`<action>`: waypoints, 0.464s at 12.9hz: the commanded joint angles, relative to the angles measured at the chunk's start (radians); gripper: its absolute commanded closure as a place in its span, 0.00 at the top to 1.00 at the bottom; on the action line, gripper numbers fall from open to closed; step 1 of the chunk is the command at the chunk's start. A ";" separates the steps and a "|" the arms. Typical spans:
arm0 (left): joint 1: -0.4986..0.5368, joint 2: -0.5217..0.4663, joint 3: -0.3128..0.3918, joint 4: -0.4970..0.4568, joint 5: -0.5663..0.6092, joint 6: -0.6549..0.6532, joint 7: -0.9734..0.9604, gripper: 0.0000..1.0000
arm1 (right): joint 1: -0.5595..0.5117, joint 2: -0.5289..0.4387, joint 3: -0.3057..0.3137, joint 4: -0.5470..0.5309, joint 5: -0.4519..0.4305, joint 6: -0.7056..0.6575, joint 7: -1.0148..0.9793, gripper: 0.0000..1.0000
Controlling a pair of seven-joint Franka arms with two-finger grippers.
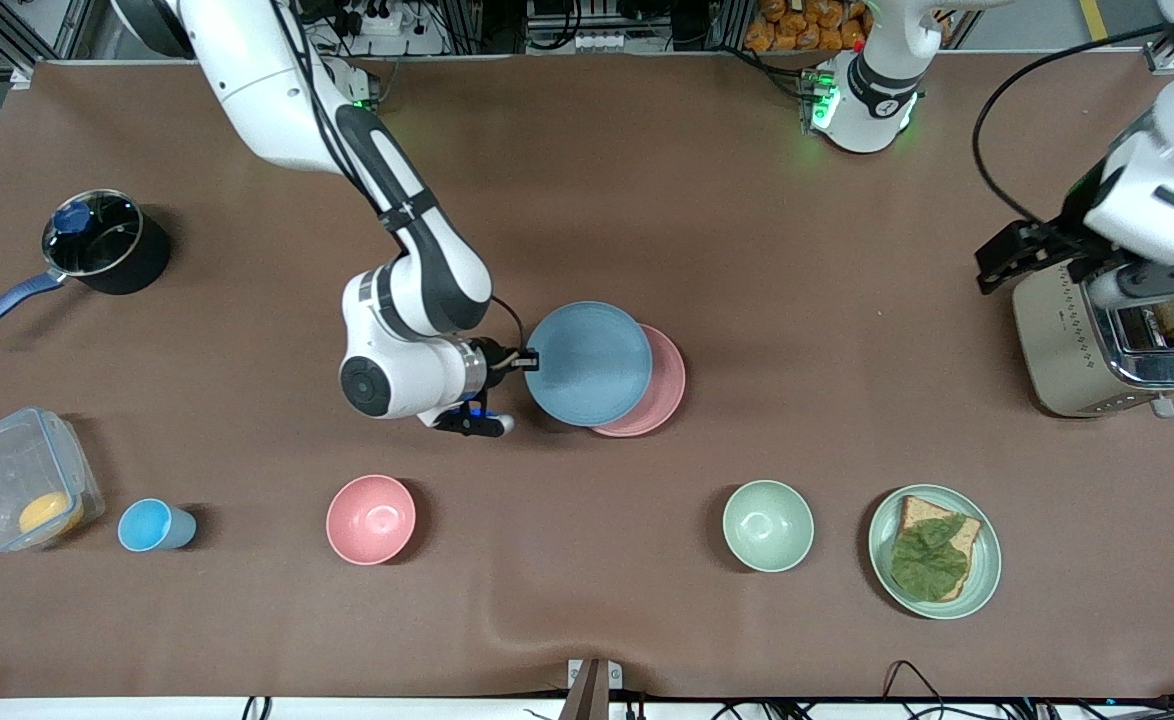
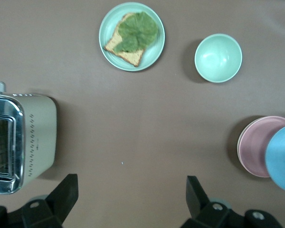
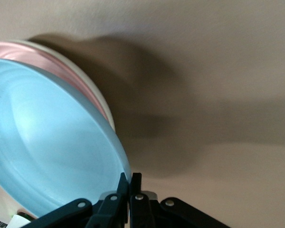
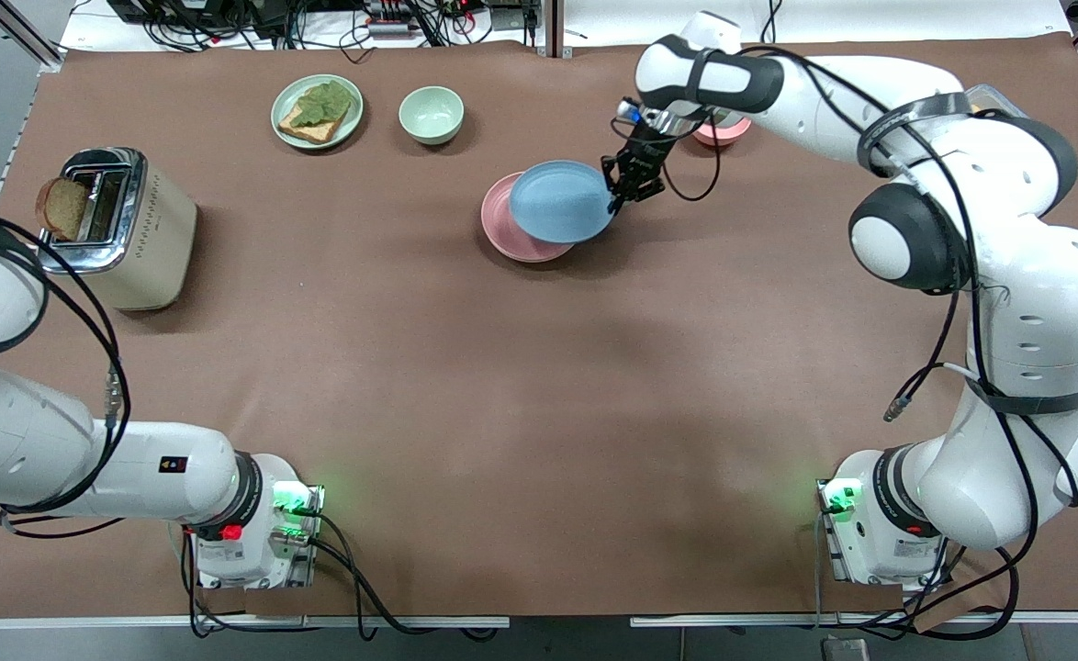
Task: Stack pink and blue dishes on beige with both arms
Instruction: 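Lower the blue plate onto the pink plate and open the right gripper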
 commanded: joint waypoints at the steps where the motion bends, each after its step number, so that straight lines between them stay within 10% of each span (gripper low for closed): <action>1: 0.028 0.007 0.019 0.044 -0.106 -0.036 0.045 1.00 | 0.034 0.028 -0.011 0.032 0.066 0.031 0.010 0.00; 6: 0.027 -0.018 0.074 0.048 -0.060 -0.099 0.070 1.00 | 0.074 0.064 -0.011 0.033 0.086 0.117 0.010 0.00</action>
